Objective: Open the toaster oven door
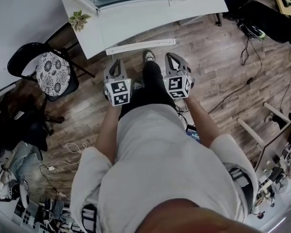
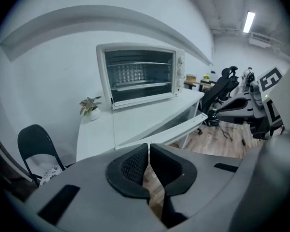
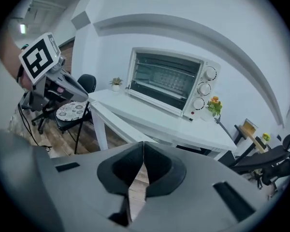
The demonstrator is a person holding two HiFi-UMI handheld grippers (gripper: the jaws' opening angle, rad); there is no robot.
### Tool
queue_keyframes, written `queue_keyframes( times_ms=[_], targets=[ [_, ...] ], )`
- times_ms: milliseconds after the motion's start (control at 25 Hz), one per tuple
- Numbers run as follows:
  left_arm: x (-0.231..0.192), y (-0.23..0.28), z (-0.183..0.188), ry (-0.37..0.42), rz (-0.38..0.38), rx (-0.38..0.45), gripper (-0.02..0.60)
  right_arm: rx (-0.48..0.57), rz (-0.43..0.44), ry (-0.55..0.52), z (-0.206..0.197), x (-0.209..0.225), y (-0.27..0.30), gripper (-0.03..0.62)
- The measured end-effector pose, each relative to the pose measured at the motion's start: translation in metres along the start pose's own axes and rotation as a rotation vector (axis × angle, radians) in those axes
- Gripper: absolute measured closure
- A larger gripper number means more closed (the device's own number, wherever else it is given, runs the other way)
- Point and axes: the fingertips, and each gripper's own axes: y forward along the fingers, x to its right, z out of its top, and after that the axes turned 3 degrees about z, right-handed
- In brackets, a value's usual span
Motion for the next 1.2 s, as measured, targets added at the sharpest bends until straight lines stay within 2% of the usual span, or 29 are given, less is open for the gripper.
queue_keyframes(
  times_ms=[200, 320, 520, 880, 1200],
  targets=[
    [0.006, -0.002, 0.024, -0.023, -0.046, 0.03, 0.563, 0.005, 0.038, 0.061, 0.02, 0.006, 0.0, 0.594],
    [0.006, 0.002, 0.039, -0.069, -0.068, 0.052, 0.563, 0.016, 0.078, 0.104, 0.032, 0.006, 0.003, 0.594],
    [-0.004, -0.003, 0.075, -0.126, -0.084, 0.113, 0.563, 0.081, 0.068, 0.085, 0.068, 0.015, 0.005, 0.594],
    [-0.029, -0.015, 0.138, -0.106, -0.064, 0.206, 0.563, 0.222, 0.059, 0.135, 0.145, 0.039, 0.006, 0.594],
    [-0.047, -0.038, 0.212, -0.113, -0.027, 0.376, 0.563, 0.388, 0.017, 0.146, 0.223, 0.073, -0.018, 0.594]
  ],
)
